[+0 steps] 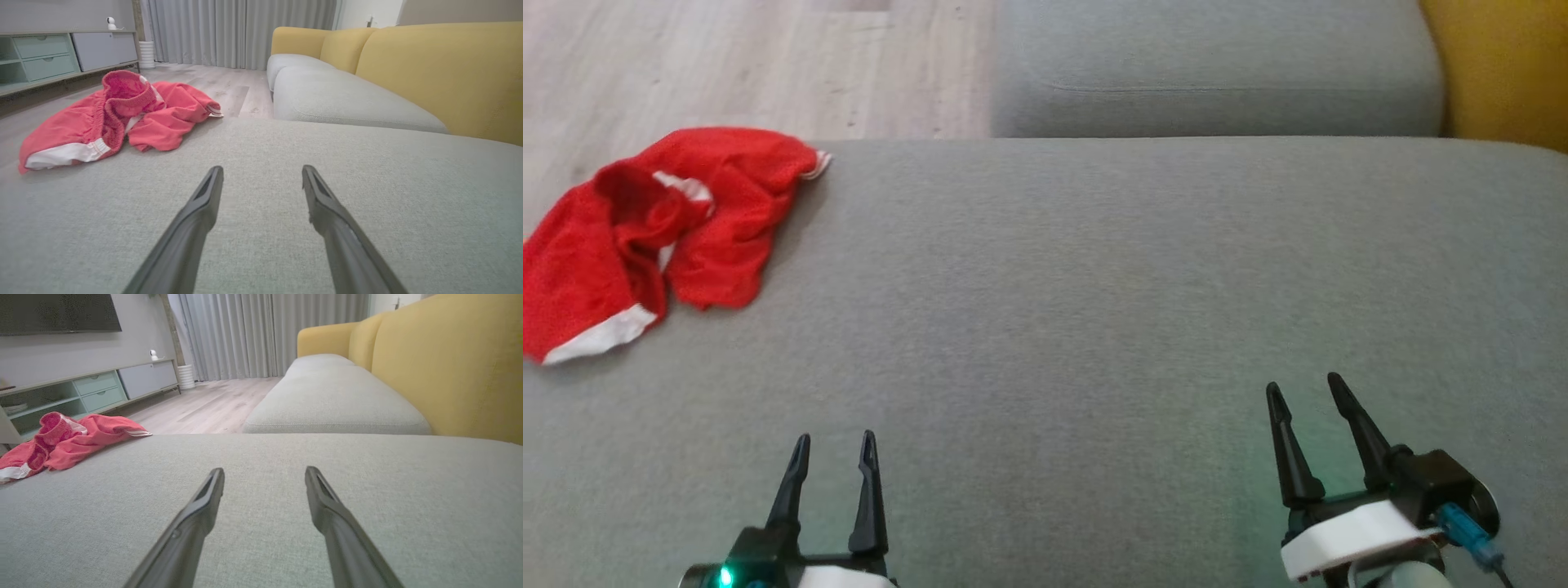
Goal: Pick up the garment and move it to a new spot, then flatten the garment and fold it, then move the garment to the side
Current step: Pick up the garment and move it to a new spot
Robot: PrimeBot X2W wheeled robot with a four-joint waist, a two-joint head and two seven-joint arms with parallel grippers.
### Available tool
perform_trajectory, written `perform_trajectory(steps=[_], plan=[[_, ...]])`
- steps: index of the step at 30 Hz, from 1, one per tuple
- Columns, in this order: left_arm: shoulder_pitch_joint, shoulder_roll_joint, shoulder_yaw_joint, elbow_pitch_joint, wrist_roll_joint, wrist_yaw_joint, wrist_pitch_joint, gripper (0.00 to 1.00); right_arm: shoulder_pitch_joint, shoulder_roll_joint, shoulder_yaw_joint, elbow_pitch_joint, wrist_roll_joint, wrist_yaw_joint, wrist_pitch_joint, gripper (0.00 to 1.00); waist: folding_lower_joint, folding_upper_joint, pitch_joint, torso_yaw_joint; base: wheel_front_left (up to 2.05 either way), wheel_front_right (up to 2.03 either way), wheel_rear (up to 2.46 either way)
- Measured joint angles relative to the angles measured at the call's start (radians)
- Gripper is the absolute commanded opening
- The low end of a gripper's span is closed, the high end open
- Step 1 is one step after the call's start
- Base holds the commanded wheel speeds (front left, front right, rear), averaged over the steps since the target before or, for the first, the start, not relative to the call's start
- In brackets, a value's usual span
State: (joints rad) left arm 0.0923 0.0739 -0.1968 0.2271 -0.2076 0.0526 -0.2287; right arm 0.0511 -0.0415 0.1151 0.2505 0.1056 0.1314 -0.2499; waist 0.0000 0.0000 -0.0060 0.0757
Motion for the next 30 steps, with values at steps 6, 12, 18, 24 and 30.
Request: perform_trajectory(steps=[6, 12, 18, 24, 30], plan=[[-0.001, 0.002, -0.007, -0.007, 0.000, 0.001, 0.007, 1.00, 0.001, 0.000, -0.013, -0.007, 0.000, 0.000, -0.001, 1.00, 0.0000, 0.0000, 0.002, 0.081, 0.00, 0.00, 0.00], [-0.001, 0.004, -0.001, -0.017, -0.025, 0.006, 0.007, 1.00, 0.000, 0.000, -0.003, -0.011, 0.000, 0.000, -0.001, 1.00, 0.0000, 0.0000, 0.002, 0.203, 0.00, 0.00, 0.00], [0.001, 0.012, 0.013, -0.035, -0.041, 0.019, 0.007, 1.00, 0.000, 0.000, 0.033, -0.011, -0.001, 0.000, -0.001, 1.00, 0.0000, 0.0000, 0.000, 0.323, 0.00, 0.00, 0.00], [0.028, 0.019, 0.035, -0.040, -0.056, 0.028, 0.007, 1.00, -0.001, 0.000, 0.048, -0.010, -0.001, 0.000, -0.001, 1.00, 0.0000, 0.0000, 0.000, 0.390, 0.00, 0.00, 0.00], [0.036, 0.019, 0.038, -0.045, -0.066, 0.037, 0.004, 1.00, -0.002, 0.000, 0.053, -0.010, -0.016, 0.000, -0.001, 1.00, 0.0000, 0.0000, 0.011, 0.384, 0.00, 0.00, 0.00]])
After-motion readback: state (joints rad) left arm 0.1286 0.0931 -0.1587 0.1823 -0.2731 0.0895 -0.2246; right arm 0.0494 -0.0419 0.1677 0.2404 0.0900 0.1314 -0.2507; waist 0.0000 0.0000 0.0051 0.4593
